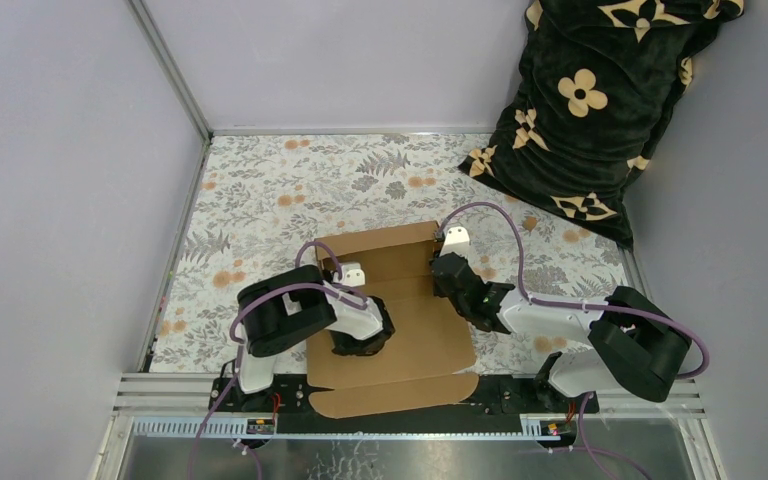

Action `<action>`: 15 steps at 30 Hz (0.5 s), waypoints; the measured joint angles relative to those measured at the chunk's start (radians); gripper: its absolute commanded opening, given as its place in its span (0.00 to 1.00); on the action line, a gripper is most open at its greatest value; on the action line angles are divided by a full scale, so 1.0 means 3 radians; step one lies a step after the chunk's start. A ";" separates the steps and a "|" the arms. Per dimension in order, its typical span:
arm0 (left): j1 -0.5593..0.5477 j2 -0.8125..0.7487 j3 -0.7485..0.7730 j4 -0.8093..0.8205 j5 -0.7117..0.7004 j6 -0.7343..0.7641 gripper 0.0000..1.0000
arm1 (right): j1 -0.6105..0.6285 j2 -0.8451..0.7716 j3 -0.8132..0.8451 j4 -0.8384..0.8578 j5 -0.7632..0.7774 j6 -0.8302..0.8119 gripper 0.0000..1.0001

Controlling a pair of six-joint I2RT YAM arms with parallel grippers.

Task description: Fold the paper box

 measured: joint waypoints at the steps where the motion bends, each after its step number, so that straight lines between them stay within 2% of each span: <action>1: -0.0001 -0.0005 -0.0011 -0.0008 0.0000 0.0000 0.60 | 0.0009 0.0000 0.0005 -0.0011 0.0001 0.0001 0.03; 11: -0.0109 -0.0203 -0.0228 -0.0051 0.0003 0.0001 0.78 | 0.0080 0.0001 0.0060 -0.0142 0.0036 0.0047 0.03; 15: -0.0206 -0.0230 -0.0276 -0.0090 0.0008 0.0004 0.81 | 0.0092 0.0003 0.0075 -0.0182 0.0062 0.0053 0.03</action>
